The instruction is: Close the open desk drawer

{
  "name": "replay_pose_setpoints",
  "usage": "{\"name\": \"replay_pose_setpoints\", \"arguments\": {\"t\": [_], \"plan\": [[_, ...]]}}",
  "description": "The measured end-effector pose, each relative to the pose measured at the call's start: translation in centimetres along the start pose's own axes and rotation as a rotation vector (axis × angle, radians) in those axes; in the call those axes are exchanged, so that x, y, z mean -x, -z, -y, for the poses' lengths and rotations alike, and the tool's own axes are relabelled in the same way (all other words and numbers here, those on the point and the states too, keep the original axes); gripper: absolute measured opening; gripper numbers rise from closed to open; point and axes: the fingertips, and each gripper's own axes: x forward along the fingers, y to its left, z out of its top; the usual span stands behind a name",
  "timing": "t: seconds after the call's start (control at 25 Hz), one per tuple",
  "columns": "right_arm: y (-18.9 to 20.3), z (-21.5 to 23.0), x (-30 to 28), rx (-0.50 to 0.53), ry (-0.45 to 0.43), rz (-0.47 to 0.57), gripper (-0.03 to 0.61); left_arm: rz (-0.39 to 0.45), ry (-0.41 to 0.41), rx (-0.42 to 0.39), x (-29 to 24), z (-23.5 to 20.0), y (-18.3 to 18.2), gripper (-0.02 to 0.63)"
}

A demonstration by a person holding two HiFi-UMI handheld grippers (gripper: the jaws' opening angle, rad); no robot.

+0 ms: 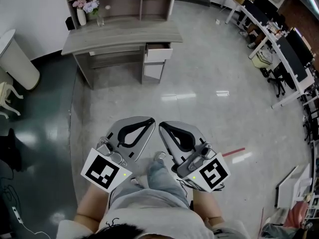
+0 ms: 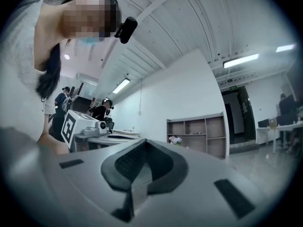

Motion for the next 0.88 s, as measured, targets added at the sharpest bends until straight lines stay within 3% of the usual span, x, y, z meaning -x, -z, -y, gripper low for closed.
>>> {"name": "replay_pose_setpoints", "arguments": {"t": [0.4, 0.6, 0.88], "plan": [[0.7, 11.0, -2.2, -0.019, -0.052, -0.007, 0.008, -0.011, -0.059, -0.017, -10.0, -4.4, 0.0, 0.011], [0.4, 14.9, -2.0, -0.05, -0.102, 0.024, 0.008, -0.008, -0.086, -0.046, -14.3, -5.0, 0.0, 0.011], [1.1, 19.3, -2.2, -0.056, -0.085, 0.022, 0.008, -0.017, -0.081, -0.036, -18.1, -6.2, 0.7, 0.011]]}}
